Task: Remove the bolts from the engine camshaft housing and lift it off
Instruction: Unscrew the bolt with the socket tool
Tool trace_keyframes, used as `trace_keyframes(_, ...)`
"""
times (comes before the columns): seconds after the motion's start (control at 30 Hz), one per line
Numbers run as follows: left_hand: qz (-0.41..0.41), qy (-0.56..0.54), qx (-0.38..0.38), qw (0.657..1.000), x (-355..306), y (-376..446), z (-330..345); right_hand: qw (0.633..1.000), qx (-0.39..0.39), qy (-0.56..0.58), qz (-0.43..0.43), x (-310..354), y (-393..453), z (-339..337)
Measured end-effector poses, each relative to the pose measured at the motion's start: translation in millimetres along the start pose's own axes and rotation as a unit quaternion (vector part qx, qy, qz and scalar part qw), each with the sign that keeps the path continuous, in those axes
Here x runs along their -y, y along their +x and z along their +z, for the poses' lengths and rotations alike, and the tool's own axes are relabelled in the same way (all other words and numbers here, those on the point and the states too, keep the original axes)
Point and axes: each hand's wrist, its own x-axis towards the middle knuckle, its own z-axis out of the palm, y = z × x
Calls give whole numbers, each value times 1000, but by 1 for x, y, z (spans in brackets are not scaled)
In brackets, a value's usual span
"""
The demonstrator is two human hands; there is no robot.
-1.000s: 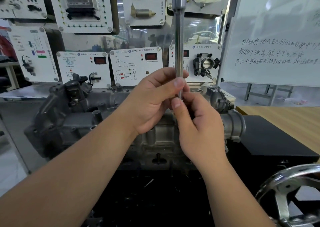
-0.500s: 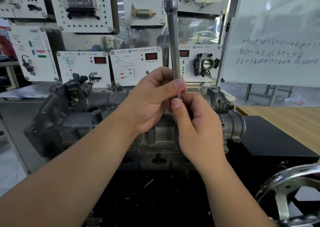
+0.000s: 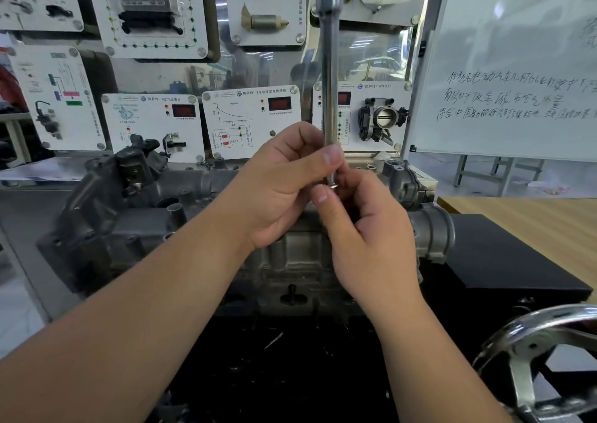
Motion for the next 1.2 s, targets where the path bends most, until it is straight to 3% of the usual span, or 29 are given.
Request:
trace_keyframes(0.27,-20,35,-10,999,-4,-1,2,998,58,-17,-5,6,4,-6)
trace_keyframes(0.5,2,6,-25,1000,-1,-1,4,999,3,32,7,3,1,-1)
trace_keyframes(0.87,-26,45,-6,999,-2,-1,4,998,16,35,44,-1,0,-2)
trace_keyframes(1.0,8,8,7,1000,0,-1,2,1000,-2,19,21,0,-1,0)
trace_keyframes(1.2,-15,39,14,999,-1,-1,0,1000,16,5,8,3,2,-3)
